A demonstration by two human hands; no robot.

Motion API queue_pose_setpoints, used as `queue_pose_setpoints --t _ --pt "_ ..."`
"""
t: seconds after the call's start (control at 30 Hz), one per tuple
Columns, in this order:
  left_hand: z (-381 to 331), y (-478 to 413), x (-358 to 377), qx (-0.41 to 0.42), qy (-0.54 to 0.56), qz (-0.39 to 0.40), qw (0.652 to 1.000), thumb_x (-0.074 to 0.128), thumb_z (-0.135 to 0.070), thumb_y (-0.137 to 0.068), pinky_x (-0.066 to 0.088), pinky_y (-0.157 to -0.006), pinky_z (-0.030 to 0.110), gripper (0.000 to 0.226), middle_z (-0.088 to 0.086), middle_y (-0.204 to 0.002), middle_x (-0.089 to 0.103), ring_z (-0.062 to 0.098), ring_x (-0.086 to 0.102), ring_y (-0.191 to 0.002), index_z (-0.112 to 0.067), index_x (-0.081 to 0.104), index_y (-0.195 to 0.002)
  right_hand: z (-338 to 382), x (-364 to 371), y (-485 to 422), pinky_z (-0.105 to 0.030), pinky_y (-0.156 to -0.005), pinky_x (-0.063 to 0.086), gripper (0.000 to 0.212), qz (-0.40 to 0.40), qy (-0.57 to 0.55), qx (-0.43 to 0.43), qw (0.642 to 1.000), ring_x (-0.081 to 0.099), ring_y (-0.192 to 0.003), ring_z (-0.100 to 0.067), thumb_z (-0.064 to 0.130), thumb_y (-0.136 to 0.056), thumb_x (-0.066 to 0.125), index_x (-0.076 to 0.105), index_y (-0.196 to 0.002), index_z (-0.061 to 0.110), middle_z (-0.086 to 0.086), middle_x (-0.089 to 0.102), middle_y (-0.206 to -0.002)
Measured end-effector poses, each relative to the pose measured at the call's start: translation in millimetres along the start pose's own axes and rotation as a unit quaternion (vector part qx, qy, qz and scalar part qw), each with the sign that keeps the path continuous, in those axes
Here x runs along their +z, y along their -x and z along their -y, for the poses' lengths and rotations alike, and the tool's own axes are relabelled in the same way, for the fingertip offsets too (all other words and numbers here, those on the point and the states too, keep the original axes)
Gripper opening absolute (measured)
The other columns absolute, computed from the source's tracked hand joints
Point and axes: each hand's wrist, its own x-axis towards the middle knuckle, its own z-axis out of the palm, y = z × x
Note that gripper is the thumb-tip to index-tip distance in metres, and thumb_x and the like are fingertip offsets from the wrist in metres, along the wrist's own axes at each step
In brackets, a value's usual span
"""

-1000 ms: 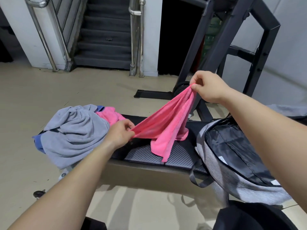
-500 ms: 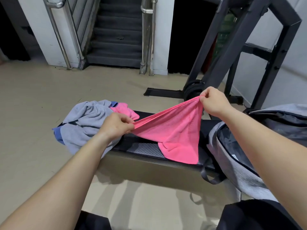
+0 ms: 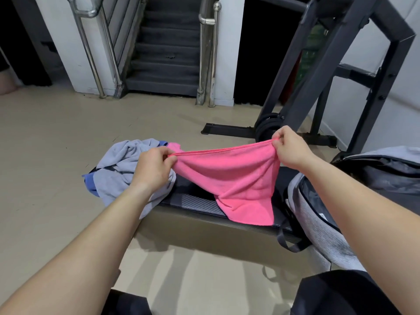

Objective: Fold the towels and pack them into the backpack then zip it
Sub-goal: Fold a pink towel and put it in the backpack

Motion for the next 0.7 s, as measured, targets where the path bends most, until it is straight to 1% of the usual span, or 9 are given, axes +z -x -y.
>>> queue_pose_setpoints --t 0.03,0.1,0.17,0.27,0.37,0.47,0.53,0.63,0.7 --pt "-1.5 -0.9 -3.4 -0.01 0.006 -0.01 1.0 0.057 -0.02 -0.097 0.043 -0.075 0.03 0.015 0.002 -0.087 0.071 0.022 0.063 -0.086 -0.016 0.072 -0.098 -0.7 -0.9 4.2 -0.032 -0.079 0.042 0.013 0.014 0.009 -0.008 1.0 0.06 -0.096 -0.024 0.013 -0.101 0.047 0.057 -0.109 0.016 0.0 0.062 -0.095" --pt "-11.9 -5.0 -11.9 -0.024 0.024 -0.029 0.999 0.052 -0.02 -0.098 0.043 -0.078 0.032 0.015 0.002 -0.093 0.071 0.023 0.062 -0.091 -0.019 0.068 -0.096 -0.1 -7.7 9.6 -0.033 -0.087 0.047 0.021 0.039 0.043 -0.032 0.998 0.063 -0.104 -0.025 0.013 -0.099 0.051 0.066 -0.113 0.014 -0.002 0.068 -0.103" --pt "-28.7 -12.2 -22.8 -0.03 0.029 -0.049 0.998 0.048 -0.02 -0.099 0.044 -0.081 0.035 0.017 0.005 -0.097 0.071 0.027 0.062 -0.096 -0.016 0.065 -0.097 9.0 -21.7 11.2 -0.032 -0.083 0.045 0.022 0.05 0.061 -0.045 0.996 0.064 -0.102 -0.026 0.012 -0.099 0.048 0.069 -0.107 0.012 -0.003 0.068 -0.099" --pt "-63.4 -28.9 -46.9 -0.012 0.04 -0.082 0.996 0.045 -0.02 -0.1 0.038 -0.081 0.03 0.022 0.008 -0.106 0.069 0.028 0.06 -0.104 -0.01 0.065 -0.104 34.4 -53.5 6.7 -0.03 -0.078 0.037 0.024 -0.002 0.038 -0.05 0.998 0.056 -0.095 -0.022 0.015 -0.102 0.043 0.065 -0.109 0.012 -0.002 0.062 -0.103" --pt "-100.4 -40.9 -74.4 0.008 0.066 -0.135 0.989 0.048 -0.02 -0.1 0.035 -0.081 0.025 0.023 0.007 -0.111 0.069 0.025 0.059 -0.107 -0.009 0.066 -0.109 51.5 -83.6 6.0 -0.028 -0.078 0.036 0.023 -0.073 -0.014 -0.049 0.996 0.051 -0.094 -0.017 0.019 -0.103 0.042 0.063 -0.11 0.014 0.0 0.06 -0.106" --pt "-124.5 -41.2 -87.4 0.018 0.065 -0.121 0.99 0.046 -0.021 -0.101 0.034 -0.082 0.024 0.023 0.003 -0.111 0.066 0.022 0.058 -0.108 -0.011 0.064 -0.111 56.7 -99.6 10.7 -0.032 -0.079 0.04 0.026 -0.087 0.016 -0.045 0.995 0.055 -0.093 -0.02 0.019 -0.101 0.041 0.065 -0.11 0.014 -0.006 0.067 -0.112" --pt "-132.3 -38.5 -91.5 0.027 0.051 -0.109 0.992 0.046 -0.022 -0.101 0.035 -0.083 0.027 0.022 0.003 -0.112 0.067 0.023 0.058 -0.109 -0.013 0.063 -0.11 58.8 -107.5 17.5 -0.033 -0.079 0.042 0.028 -0.097 0.034 -0.042 0.994 0.058 -0.096 -0.024 0.018 -0.1 0.041 0.066 -0.111 0.012 -0.008 0.068 -0.113" --pt "-137.2 -34.0 -97.9 0.033 0.041 -0.116 0.992 0.047 -0.024 -0.102 0.036 -0.081 0.028 0.02 0.005 -0.112 0.068 0.026 0.059 -0.107 -0.014 0.063 -0.109 60.9 -120.0 26.0 -0.033 -0.077 0.038 0.028 -0.11 -0.018 -0.038 0.993 0.057 -0.096 -0.025 0.017 -0.101 0.037 0.063 -0.11 0.011 -0.007 0.065 -0.108" --pt "-137.2 -30.4 -100.1 0.032 0.032 -0.116 0.992 0.047 -0.023 -0.102 0.035 -0.081 0.027 0.021 0.006 -0.112 0.068 0.026 0.059 -0.107 -0.014 0.063 -0.111 61.3 -125.1 29.9 -0.036 -0.078 0.043 0.025 -0.084 -0.055 -0.036 0.994 0.058 -0.095 -0.024 0.019 -0.1 0.036 0.06 -0.106 0.014 -0.003 0.063 -0.104"
